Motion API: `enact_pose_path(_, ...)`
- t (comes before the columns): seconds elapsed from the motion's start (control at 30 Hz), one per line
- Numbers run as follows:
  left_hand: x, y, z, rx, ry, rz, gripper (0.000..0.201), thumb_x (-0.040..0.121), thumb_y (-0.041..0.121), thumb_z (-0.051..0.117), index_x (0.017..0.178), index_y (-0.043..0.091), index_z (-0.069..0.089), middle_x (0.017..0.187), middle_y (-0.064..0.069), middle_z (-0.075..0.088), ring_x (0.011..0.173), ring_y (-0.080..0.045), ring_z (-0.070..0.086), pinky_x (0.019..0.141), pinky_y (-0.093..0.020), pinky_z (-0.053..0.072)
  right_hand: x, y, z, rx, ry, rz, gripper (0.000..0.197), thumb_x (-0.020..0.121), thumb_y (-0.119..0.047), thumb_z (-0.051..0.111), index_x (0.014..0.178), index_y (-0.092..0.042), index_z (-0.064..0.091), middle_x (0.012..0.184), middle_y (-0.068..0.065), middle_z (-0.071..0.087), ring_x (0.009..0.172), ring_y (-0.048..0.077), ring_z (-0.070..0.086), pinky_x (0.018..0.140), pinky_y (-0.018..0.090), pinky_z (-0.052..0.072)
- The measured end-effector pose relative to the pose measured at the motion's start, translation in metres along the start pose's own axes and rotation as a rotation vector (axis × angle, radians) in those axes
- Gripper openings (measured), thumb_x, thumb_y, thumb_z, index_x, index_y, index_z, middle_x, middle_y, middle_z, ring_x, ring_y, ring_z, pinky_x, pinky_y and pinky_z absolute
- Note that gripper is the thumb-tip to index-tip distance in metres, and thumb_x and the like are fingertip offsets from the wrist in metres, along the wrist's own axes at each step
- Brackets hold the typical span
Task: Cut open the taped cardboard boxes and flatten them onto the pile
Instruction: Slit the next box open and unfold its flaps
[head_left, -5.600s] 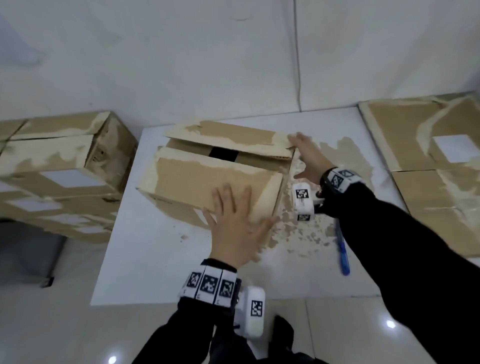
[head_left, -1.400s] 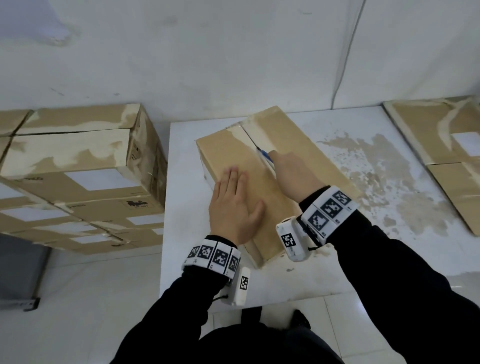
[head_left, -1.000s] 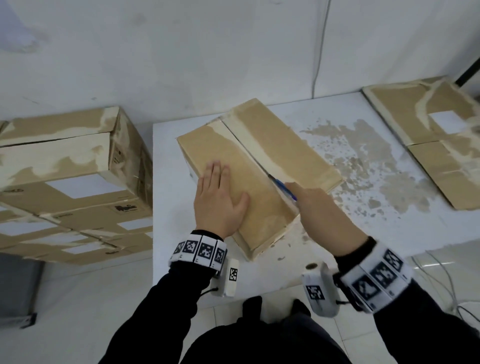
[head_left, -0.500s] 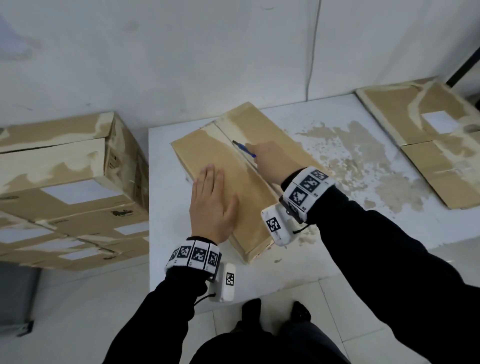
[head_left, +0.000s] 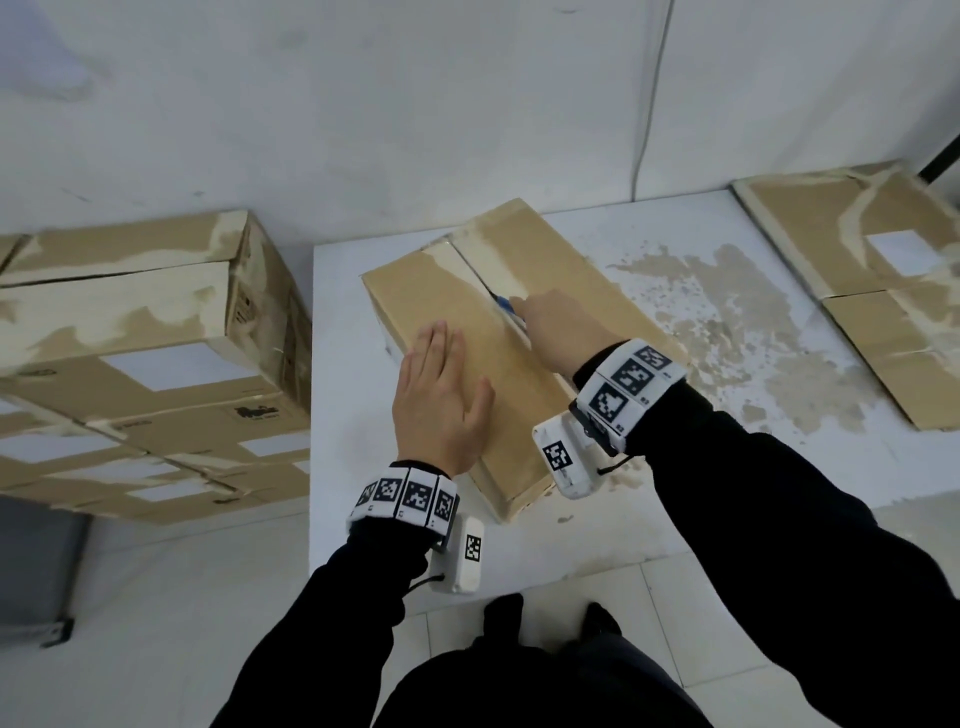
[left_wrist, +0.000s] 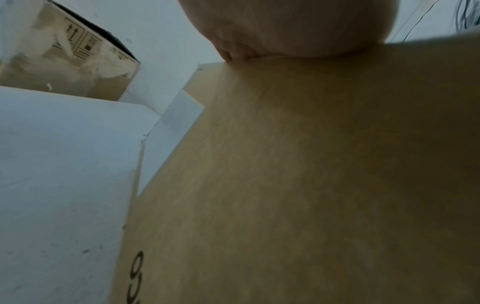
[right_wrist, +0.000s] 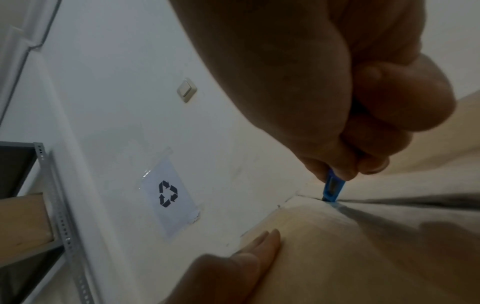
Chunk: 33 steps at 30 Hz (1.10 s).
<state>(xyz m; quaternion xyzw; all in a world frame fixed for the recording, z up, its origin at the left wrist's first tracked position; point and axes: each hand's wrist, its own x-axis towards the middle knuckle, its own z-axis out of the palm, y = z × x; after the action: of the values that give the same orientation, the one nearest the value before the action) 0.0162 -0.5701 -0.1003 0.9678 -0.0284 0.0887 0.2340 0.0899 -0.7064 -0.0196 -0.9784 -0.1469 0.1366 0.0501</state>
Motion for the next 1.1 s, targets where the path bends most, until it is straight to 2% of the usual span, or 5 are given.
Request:
enact_pose_path(0.17,0.000,0.000,-0.001,0.007,-0.026,-0.011,0.081,0.082,0.053,0.010,0.150,0.012,0.026,0.159,-0.004,0.018,0.148,-0.015,0.006,0.118,-0.028,-0.001,-0.040,0.010,0.007,0.016,0.009,-0.022,0.042,0.099,-0.006,0.025,0.138,-0.008,0.042,0.101,0.016,0.061,0.081,0.026,0.057,0.066,0.028,0.033)
enact_pose_path(0.27,0.001,0.001,-0.002,0.020,-0.036,-0.019,0.083,0.081,0.054,0.010,0.150,0.012,0.025,0.159,-0.004,0.017,0.148,-0.015,0.005,0.118,-0.028,-0.001,-0.067,0.017,0.013,0.047,-0.028,0.015,0.049,0.097,-0.002,0.026,0.145,-0.012,0.031,0.070,0.002,0.041,0.055,0.011,0.035,0.052,0.026,0.026)
enact_pose_path(0.6,0.004,0.008,-0.009,0.207,-0.176,0.001,0.074,0.089,0.049,0.020,0.152,0.009,0.019,0.159,-0.011,0.015,0.147,-0.024,0.007,0.118,-0.038,0.006,-0.163,0.047,0.047,0.060,0.015,0.139,0.069,0.092,0.006,0.029,0.151,-0.022,0.007,0.068,-0.004,0.027,0.055,0.008,0.026,0.049,0.024,0.023)
enact_pose_path(0.8,0.011,0.030,-0.019,0.228,-0.311,0.642,0.046,0.088,0.022,0.031,0.124,0.006,0.056,0.129,-0.016,0.054,0.121,-0.035,0.049,0.105,-0.047,0.033,-0.175,0.060,0.066,0.207,0.049,0.152,0.071,0.091,0.007,0.032,0.151,-0.025,0.015,0.075,-0.001,0.039,0.063,0.017,0.039,0.051,0.027,0.027)
enact_pose_path(1.1,0.017,0.046,-0.013,0.279,-0.417,0.709,0.043,0.093,0.026,0.031,0.126,0.008,0.052,0.129,-0.021,0.049,0.121,-0.035,0.043,0.101,-0.048,0.037,-0.188,0.066,0.061,0.208,0.076,0.148,0.066,0.094,0.005,0.030,0.151,-0.022,0.012,0.068,-0.005,0.025,0.055,0.011,0.026,0.046,0.025,0.018)
